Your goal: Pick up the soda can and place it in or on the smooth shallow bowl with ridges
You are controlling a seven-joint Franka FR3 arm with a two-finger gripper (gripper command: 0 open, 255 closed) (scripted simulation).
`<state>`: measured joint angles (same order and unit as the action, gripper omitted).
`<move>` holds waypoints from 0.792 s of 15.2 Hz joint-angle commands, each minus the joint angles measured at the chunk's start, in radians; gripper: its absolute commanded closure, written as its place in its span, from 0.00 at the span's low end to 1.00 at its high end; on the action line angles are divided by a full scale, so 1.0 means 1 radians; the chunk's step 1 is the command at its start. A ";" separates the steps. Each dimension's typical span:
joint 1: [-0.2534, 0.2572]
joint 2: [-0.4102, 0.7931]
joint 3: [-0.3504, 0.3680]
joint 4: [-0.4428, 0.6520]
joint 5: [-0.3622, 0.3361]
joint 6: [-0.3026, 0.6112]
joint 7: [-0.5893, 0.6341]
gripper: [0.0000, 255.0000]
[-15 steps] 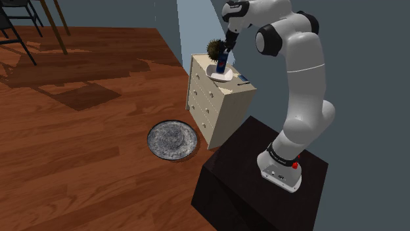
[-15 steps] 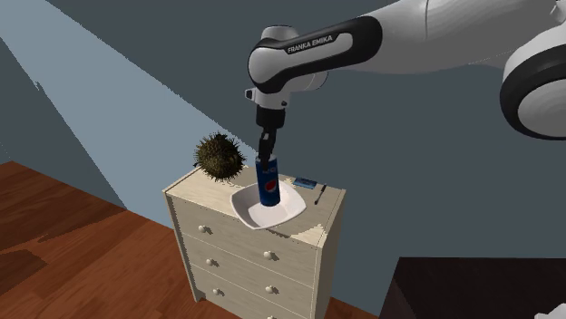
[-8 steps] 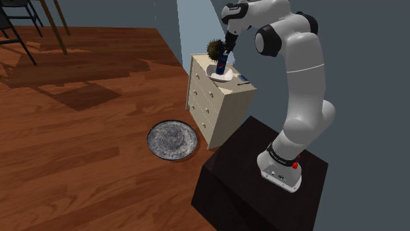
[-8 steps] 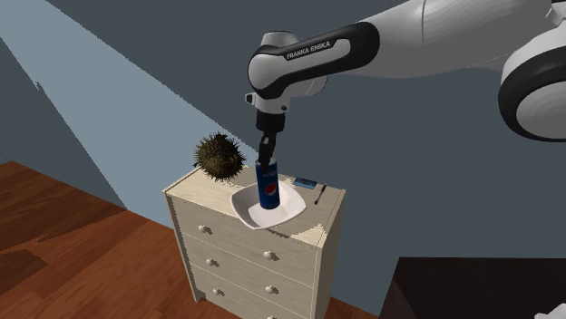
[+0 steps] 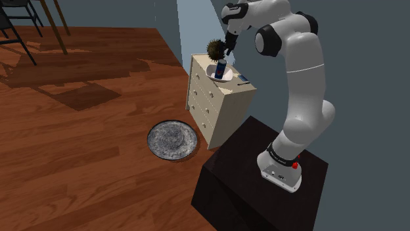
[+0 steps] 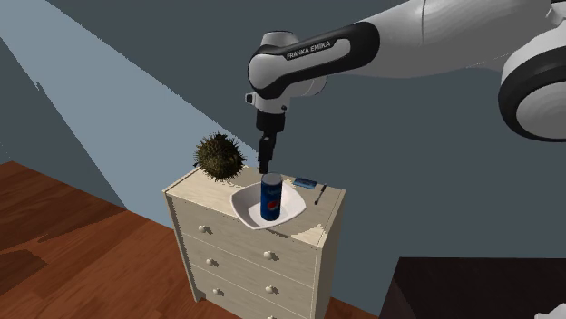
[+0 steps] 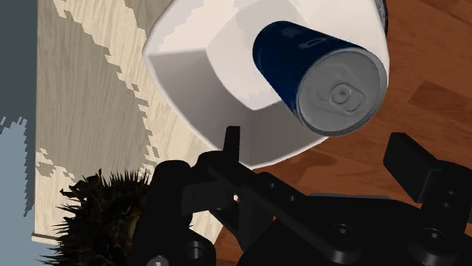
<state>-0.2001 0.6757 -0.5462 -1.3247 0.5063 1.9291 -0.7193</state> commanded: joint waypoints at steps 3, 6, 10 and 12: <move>-0.010 -0.030 -0.013 0.053 -0.019 -0.078 0.014 0.00; -0.013 -0.036 -0.015 0.070 -0.023 -0.100 0.018 0.00; -0.013 -0.036 -0.015 0.070 -0.023 -0.100 0.018 0.00; -0.013 -0.036 -0.015 0.070 -0.023 -0.100 0.018 0.00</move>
